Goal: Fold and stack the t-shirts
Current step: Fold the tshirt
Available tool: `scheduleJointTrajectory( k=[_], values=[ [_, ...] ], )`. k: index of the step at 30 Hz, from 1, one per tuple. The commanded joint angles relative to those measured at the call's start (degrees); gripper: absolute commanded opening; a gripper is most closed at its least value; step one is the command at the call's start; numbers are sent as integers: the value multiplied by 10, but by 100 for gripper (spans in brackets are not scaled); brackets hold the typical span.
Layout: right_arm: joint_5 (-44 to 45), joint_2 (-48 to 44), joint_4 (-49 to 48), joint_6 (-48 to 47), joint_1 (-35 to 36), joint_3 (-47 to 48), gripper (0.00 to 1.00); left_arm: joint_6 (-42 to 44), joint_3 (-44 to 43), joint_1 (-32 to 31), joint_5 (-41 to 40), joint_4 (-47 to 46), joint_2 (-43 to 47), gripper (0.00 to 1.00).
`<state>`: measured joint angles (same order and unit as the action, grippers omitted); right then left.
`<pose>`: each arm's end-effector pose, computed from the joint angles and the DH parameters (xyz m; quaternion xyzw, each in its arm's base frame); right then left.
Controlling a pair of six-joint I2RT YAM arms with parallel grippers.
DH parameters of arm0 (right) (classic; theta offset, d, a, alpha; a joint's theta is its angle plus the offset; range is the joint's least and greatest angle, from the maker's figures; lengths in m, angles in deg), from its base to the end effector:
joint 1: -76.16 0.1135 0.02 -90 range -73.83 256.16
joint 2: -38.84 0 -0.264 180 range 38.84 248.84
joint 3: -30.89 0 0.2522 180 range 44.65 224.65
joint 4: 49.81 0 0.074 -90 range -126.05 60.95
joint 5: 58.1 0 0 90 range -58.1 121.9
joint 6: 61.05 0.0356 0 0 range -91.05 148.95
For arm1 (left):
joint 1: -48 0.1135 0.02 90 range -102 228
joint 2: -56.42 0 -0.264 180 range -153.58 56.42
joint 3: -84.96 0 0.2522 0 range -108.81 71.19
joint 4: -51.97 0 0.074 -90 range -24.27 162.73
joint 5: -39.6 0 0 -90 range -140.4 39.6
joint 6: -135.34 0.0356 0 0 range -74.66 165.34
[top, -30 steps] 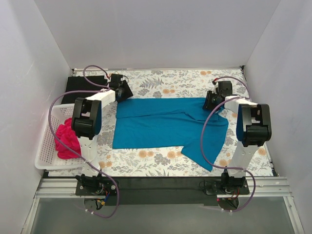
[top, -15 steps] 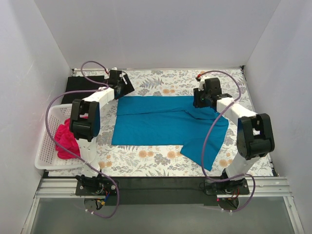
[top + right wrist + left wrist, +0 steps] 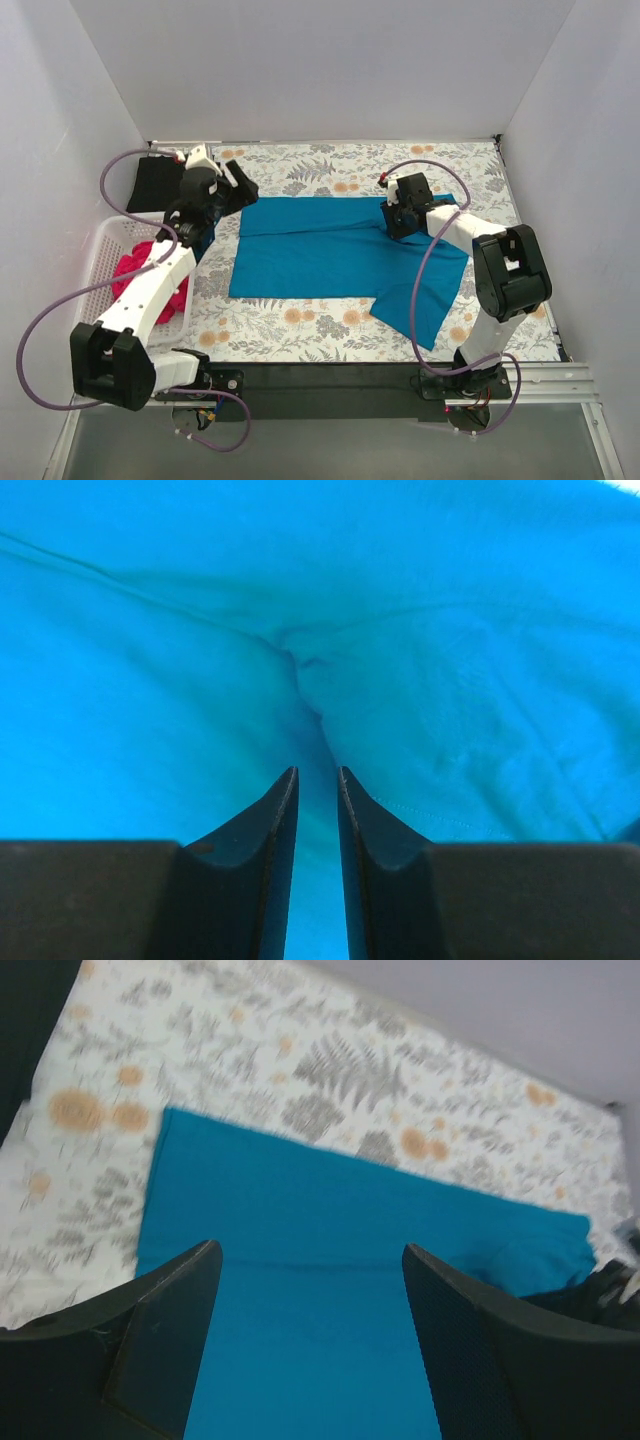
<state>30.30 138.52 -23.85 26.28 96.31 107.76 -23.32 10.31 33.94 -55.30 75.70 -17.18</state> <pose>0.3462 0.1281 0.1936 -0.1900 0.9164 0.0664 0.3460 0.2904 -0.0696 0.3292 -0.4025 0.7281 -0.3392 0.4391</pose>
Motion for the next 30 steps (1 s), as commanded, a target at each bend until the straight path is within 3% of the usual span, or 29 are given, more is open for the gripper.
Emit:
scheduleJointTrajectory(
  k=[1,7,16,23,24,28,30],
  values=[
    [13,17,4,-17,-3,17,27,22,88,-1,-15,30,43,72],
    [48,44,12,-26,-5,36,26,21,180,-3,-34,32,81,72],
    [75,61,17,-33,-4,48,33,23,176,-6,-32,36,73,72],
    [77,74,21,-35,-4,55,32,22,177,-7,-33,35,70,72],
    [80,75,22,-34,-4,54,30,22,177,-7,-34,35,70,72],
    [84,70,30,-39,-4,61,2,22,177,-6,-34,34,71,72],
    [75,60,39,-41,-5,67,1,22,177,-7,-34,33,70,72]
  ],
)
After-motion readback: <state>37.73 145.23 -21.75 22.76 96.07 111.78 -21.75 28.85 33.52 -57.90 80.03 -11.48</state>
